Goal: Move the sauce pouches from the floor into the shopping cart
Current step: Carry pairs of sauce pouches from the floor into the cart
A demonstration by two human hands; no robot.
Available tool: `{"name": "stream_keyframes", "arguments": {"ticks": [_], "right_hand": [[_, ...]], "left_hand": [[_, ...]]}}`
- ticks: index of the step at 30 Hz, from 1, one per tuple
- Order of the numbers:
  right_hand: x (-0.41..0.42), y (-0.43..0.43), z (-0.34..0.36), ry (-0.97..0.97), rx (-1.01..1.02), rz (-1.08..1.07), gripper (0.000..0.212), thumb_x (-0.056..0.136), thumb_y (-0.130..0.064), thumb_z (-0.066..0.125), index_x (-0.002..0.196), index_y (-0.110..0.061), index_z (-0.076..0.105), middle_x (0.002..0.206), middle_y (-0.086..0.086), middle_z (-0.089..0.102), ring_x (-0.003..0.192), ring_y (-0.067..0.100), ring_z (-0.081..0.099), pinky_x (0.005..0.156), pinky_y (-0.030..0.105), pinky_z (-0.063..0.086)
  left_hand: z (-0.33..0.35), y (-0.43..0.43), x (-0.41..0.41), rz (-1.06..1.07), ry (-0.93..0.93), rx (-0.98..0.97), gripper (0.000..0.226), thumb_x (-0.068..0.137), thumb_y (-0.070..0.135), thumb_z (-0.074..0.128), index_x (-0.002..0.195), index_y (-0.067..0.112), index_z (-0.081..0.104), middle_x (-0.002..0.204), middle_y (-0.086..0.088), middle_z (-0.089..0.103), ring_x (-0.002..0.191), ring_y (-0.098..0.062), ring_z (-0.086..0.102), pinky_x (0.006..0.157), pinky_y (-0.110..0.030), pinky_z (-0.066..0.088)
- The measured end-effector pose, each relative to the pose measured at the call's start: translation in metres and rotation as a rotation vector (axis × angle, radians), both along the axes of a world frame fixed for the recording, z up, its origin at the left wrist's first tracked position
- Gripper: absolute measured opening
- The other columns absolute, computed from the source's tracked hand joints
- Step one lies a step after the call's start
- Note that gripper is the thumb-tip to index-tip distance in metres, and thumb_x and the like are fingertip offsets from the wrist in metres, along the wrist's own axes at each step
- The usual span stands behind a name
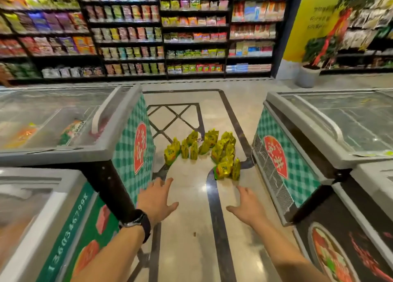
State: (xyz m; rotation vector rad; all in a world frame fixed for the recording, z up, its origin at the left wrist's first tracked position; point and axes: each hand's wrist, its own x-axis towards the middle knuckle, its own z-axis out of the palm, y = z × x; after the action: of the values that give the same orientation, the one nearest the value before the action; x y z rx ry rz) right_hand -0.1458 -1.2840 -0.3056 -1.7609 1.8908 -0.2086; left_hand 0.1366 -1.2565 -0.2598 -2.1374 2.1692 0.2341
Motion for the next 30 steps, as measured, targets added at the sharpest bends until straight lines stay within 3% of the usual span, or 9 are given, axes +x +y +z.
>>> {"name": "stream_keyframes", "arguments": {"ticks": [6, 11, 18, 26, 30], "right_hand": [[0.050, -0.162, -0.013, 0.011, 0.014, 0.014, 0.079, 0.081, -0.044, 0.069, 0.148, -0.026, 0.031, 0.140, 0.009, 0.042, 0.129, 0.033, 0.045, 0.097, 0.041, 0.045], [0.081, -0.272, -0.021, -0.015, 0.089, -0.067, 0.081, 0.076, -0.042, 0.075, 0.145, -0.021, 0.037, 0.134, 0.011, 0.046, 0.126, 0.032, 0.048, 0.098, 0.039, 0.044], [0.089, -0.399, -0.037, -0.033, 0.144, -0.179, 0.072, 0.078, -0.039, 0.075, 0.139, -0.018, 0.042, 0.133, 0.013, 0.047, 0.122, 0.035, 0.049, 0.096, 0.037, 0.043], [0.070, -0.571, -0.104, -0.091, 0.222, -0.250, 0.058, 0.085, -0.035, 0.069, 0.135, -0.012, 0.049, 0.133, 0.015, 0.052, 0.127, 0.037, 0.047, 0.099, 0.040, 0.040], [0.060, -0.662, -0.160, -0.113, 0.320, -0.222, 0.075, 0.070, -0.048, 0.075, 0.135, -0.020, 0.048, 0.130, 0.010, 0.054, 0.124, 0.034, 0.050, 0.094, 0.043, 0.047]], "left_hand": [[-0.031, -0.178, 0.042, 0.003, 0.024, 0.040, 0.080, 0.089, 0.064, 0.052, 0.153, 0.029, 0.022, 0.145, -0.007, 0.043, 0.129, -0.029, 0.048, 0.100, -0.044, 0.049], [-0.051, -0.316, 0.065, -0.067, 0.045, 0.131, 0.082, 0.090, 0.063, 0.051, 0.155, 0.028, 0.018, 0.149, -0.012, 0.039, 0.133, -0.034, 0.045, 0.101, -0.049, 0.047], [-0.068, -0.469, 0.077, -0.146, 0.021, 0.208, 0.080, 0.092, 0.062, 0.051, 0.156, 0.028, 0.016, 0.146, -0.011, 0.039, 0.128, -0.032, 0.049, 0.090, -0.044, 0.053], [-0.130, -0.645, 0.064, -0.143, -0.046, 0.320, 0.080, 0.091, 0.061, 0.053, 0.155, 0.029, 0.019, 0.149, -0.008, 0.038, 0.130, -0.032, 0.048, 0.093, -0.043, 0.050], [-0.164, -0.742, 0.054, -0.129, -0.051, 0.340, 0.079, 0.089, 0.061, 0.055, 0.153, 0.028, 0.022, 0.145, -0.008, 0.041, 0.126, -0.031, 0.050, 0.089, -0.042, 0.051]]}}
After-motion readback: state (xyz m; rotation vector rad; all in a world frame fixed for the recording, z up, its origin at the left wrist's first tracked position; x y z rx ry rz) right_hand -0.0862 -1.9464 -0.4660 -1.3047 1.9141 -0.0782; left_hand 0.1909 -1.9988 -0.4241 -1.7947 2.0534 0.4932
